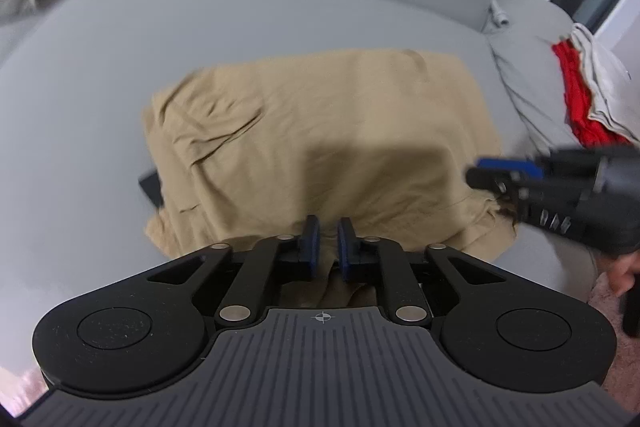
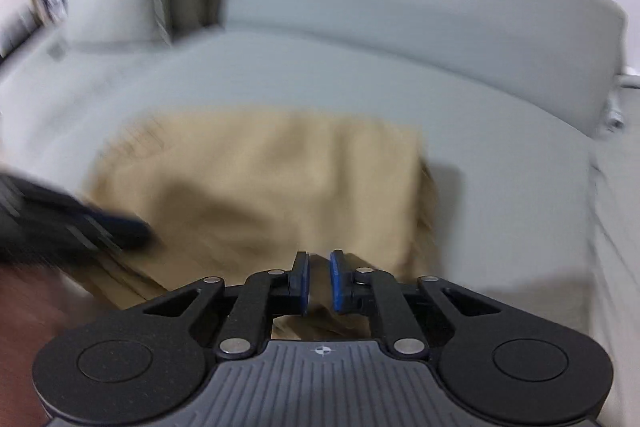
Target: Fold clothes
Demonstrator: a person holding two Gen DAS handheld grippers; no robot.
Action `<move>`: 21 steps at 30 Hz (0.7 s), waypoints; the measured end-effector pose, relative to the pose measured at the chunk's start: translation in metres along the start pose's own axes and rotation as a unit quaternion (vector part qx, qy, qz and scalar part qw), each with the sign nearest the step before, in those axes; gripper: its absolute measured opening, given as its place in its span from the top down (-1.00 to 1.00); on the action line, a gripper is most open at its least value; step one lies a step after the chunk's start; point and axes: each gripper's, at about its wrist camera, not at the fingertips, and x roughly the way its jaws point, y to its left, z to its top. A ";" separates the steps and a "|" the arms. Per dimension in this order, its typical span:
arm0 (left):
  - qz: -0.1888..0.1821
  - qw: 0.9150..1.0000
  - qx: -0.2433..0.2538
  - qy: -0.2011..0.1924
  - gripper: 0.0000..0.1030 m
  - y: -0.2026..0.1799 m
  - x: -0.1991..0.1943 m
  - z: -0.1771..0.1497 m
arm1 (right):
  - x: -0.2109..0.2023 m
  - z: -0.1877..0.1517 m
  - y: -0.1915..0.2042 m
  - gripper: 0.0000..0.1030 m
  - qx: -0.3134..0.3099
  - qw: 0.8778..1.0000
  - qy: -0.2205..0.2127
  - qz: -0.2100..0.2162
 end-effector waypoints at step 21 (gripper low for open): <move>-0.006 1.000 -0.014 -0.016 0.72 0.009 0.004 -0.014 | 0.076 0.107 -0.095 0.50 0.399 0.913 0.037 0.079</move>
